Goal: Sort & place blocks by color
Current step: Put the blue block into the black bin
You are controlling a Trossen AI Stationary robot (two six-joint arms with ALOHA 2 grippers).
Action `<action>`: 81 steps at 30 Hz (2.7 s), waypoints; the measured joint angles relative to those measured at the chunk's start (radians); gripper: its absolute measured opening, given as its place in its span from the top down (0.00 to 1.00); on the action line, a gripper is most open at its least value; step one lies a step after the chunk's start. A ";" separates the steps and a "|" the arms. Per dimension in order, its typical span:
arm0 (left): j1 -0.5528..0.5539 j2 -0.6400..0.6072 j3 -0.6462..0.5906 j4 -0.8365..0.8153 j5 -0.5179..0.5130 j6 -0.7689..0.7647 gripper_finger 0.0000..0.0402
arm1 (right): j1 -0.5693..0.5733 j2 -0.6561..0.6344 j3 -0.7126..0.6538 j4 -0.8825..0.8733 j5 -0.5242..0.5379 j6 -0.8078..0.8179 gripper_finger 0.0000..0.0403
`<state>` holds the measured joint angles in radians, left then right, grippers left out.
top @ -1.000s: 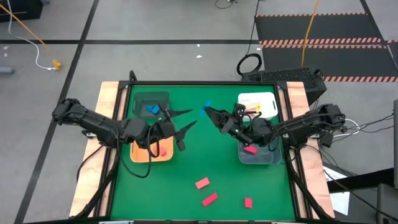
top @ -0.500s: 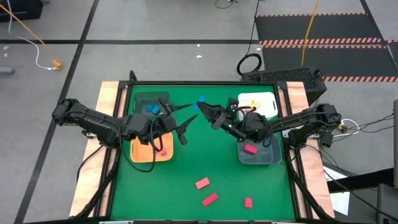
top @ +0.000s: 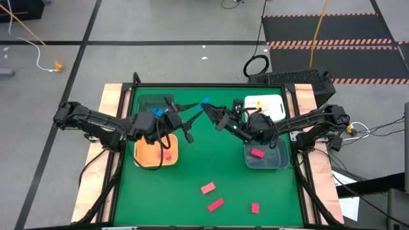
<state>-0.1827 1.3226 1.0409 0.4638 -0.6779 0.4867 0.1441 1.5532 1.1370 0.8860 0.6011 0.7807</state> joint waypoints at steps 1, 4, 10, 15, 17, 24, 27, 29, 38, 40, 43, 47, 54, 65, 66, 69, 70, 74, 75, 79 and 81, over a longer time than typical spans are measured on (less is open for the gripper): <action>0.003 0.000 0.000 -0.003 0.013 0.001 0.69 | 0.000 0.000 0.000 0.000 -0.001 0.000 0.73; 0.011 -0.002 0.000 -0.010 0.035 -0.002 0.82 | 0.000 -0.001 0.000 0.003 -0.004 0.001 0.73; 0.017 -0.004 0.002 -0.015 0.042 -0.008 0.86 | 0.000 -0.002 0.000 0.003 -0.006 -0.001 0.73; 0.016 -0.003 0.002 -0.015 0.051 -0.013 0.86 | -0.002 -0.002 -0.001 -0.002 -0.023 -0.018 0.64; 0.015 0.000 0.002 -0.019 0.070 -0.020 0.86 | -0.007 -0.002 -0.001 -0.012 -0.056 -0.042 0.52; 0.017 0.000 0.002 -0.042 0.059 -0.025 0.86 | -0.059 -0.094 -0.047 -0.104 -0.194 -0.106 0.21; 0.025 0.001 0.001 -0.056 0.046 -0.025 0.86 | -0.086 -0.166 -0.072 -0.210 -0.271 -0.096 0.17; 0.033 0.001 0.001 -0.056 0.028 -0.022 0.86 | -0.105 -0.228 -0.090 -0.305 -0.323 -0.095 0.16; 0.121 0.000 0.001 -0.211 -0.123 -0.044 0.86 | -0.109 -0.454 -0.180 -0.752 -0.502 -0.034 0.19; 0.149 0.000 0.001 -0.307 -0.139 -0.116 0.86 | -0.101 -0.486 -0.221 -0.783 -0.524 0.005 0.20; 0.193 0.000 0.001 -0.477 -0.143 -0.276 0.86 | -0.081 -0.527 -0.301 -0.796 -0.529 0.063 0.20; 0.260 -0.016 0.000 -0.711 -0.144 -0.511 0.86 | -0.054 -0.578 -0.416 -0.783 -0.528 0.177 0.20; 0.388 -0.090 0.000 -1.143 -0.049 -0.877 0.86 | -0.017 -0.617 -0.591 -0.664 -0.525 0.333 0.20; 0.513 -0.136 -0.006 -1.528 0.134 -1.243 0.86 | -0.003 -0.617 -0.697 -0.341 -0.523 0.271 0.20; 0.520 -0.133 -0.016 -1.522 0.148 -1.257 0.86 | -0.002 -0.617 -0.697 -0.326 -0.523 0.264 0.20; 0.535 -0.131 -0.057 -1.495 0.180 -1.290 0.86 | 0.002 -0.616 -0.697 -0.287 -0.523 0.246 0.20; 0.540 -0.132 -0.072 -1.478 0.182 -1.299 0.86 | 0.003 -0.616 -0.697 -0.273 -0.523 0.241 0.20; 0.560 -0.131 -0.140 -1.437 0.185 -1.331 0.86 | 0.020 -0.616 -0.697 -0.230 -0.523 0.225 0.20; 0.566 -0.132 -0.155 -1.418 0.185 -1.338 0.86 | 0.025 -0.616 -0.697 -0.218 -0.523 0.225 0.20; 0.580 -0.131 -0.236 -1.313 0.184 -1.360 0.86 | 0.043 -0.616 -0.697 -0.198 -0.523 0.225 0.20; 0.586 -0.131 -0.266 -1.256 0.185 -1.366 0.86 | 0.049 -0.616 -0.697 -0.195 -0.523 0.229 0.20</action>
<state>0.4029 1.1912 0.7753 -0.7923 -0.4933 -0.8796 0.1931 0.9367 0.4404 0.6907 0.0776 1.0093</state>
